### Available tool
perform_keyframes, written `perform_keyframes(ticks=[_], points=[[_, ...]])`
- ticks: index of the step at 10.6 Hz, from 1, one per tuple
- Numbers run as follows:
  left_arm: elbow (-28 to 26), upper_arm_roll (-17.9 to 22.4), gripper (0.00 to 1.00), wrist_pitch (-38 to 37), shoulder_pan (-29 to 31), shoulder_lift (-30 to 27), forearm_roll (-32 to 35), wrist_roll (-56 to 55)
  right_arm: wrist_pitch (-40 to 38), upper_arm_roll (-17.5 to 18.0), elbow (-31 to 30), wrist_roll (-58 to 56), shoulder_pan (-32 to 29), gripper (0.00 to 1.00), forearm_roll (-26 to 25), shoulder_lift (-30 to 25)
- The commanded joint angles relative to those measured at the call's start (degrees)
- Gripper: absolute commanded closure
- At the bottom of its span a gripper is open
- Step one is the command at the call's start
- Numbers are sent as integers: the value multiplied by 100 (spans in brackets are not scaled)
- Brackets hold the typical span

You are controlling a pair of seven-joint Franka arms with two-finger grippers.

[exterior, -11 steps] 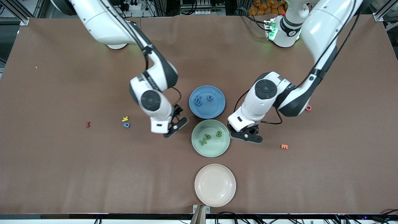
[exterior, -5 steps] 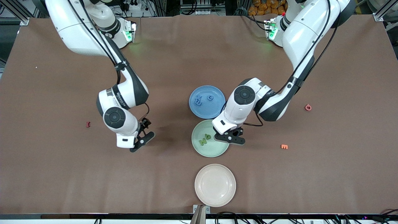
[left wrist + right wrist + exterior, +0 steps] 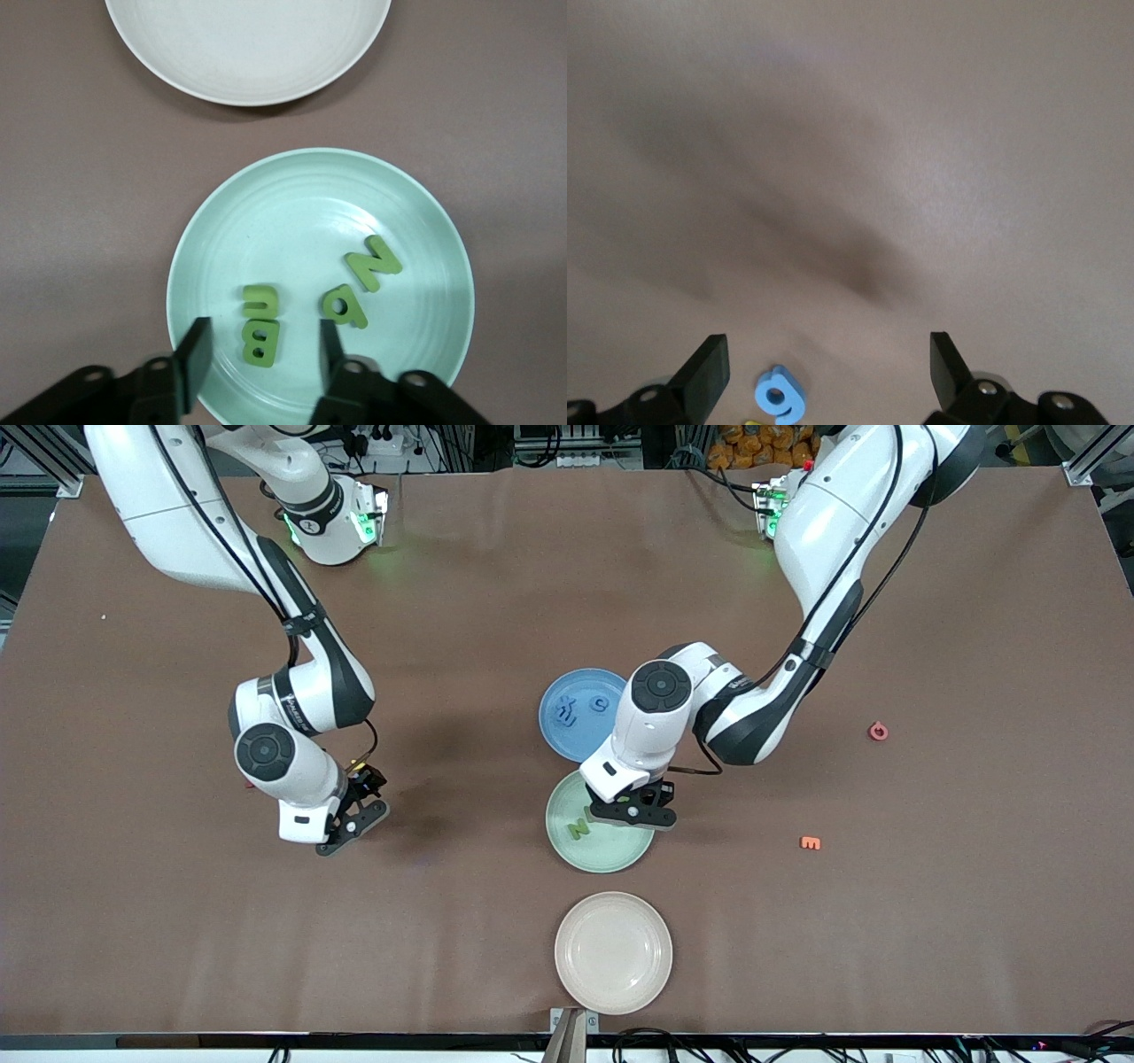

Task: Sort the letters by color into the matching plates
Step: 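Place the green u on the green plate with the left gripper, then grasp the blue g with the right gripper while the left gripper withdraws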

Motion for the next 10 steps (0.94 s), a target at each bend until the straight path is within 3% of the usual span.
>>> perform_keyframes(ticks=[1,3,6,10], points=[[133,95,0,-132,-24,-187,-149,-32,995,103,-972,-227,-259,0,-118,-348],[98,95,0,-298,82,-441,-140,-32,1287,103,-1184,-323,-303,0,-127,-339],[98,104,0,-1166,371,-1126,-122,99,1805,103,-1623,-542,-426,0,-135,-382],[98,51,0,-2273,819,-1952,-340,214,1842,103,-1773,-587,-426,0,-179,-453]])
